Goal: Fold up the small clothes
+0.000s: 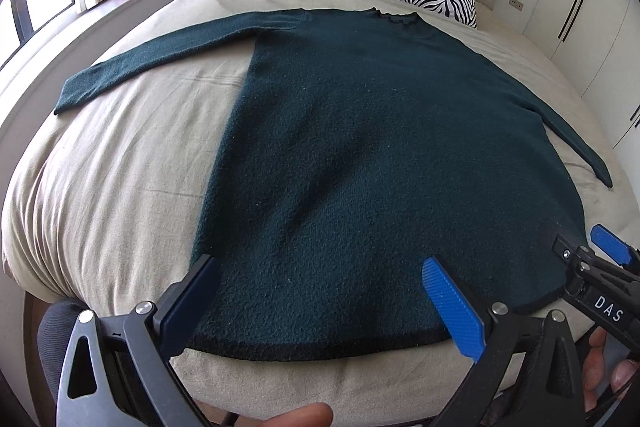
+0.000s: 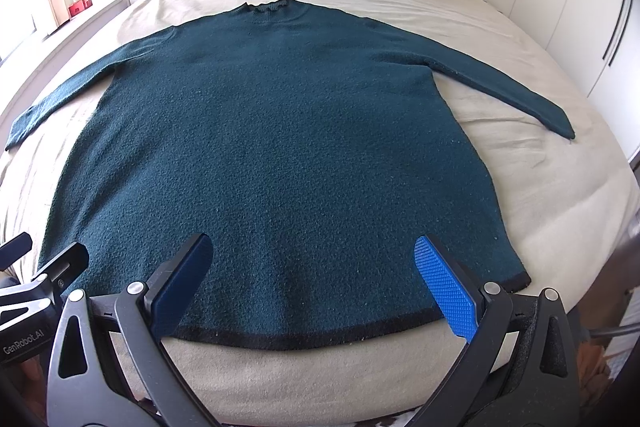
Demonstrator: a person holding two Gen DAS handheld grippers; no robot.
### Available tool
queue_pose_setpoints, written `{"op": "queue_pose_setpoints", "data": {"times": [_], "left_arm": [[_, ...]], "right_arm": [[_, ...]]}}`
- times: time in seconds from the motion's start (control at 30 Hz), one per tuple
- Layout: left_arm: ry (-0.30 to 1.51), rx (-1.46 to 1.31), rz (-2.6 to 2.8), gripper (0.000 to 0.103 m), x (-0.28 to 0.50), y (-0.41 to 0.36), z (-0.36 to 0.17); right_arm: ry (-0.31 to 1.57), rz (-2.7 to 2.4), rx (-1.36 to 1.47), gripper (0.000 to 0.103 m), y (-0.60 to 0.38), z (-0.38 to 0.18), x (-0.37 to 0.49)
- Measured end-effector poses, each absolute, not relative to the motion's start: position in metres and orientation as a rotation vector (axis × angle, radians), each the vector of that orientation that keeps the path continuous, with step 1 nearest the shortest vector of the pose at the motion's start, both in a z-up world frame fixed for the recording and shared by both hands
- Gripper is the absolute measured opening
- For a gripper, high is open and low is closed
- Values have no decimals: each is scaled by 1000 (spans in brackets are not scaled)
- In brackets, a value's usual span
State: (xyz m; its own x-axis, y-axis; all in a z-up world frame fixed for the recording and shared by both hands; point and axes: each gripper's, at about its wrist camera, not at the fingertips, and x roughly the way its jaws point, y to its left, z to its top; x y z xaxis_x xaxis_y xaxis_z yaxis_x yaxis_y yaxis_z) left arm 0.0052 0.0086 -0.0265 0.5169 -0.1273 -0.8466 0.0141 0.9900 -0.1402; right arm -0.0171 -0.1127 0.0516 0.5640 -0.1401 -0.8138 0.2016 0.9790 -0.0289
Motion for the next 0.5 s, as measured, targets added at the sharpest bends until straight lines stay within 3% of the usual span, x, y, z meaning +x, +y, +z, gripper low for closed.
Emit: {"op": "queue_pose_setpoints", "data": {"times": [0.2, 0.33, 0.5], "left_arm": [[1076, -281, -155, 103, 21, 20, -34], [1005, -295, -168, 103, 34, 13, -29], [1065, -248, -170, 103, 66, -6, -34]], "right_arm": [[888, -232, 151, 103, -167, 57, 3], [826, -280, 315, 103, -252, 62, 25], [738, -395, 590, 103, -387, 49, 44]]}}
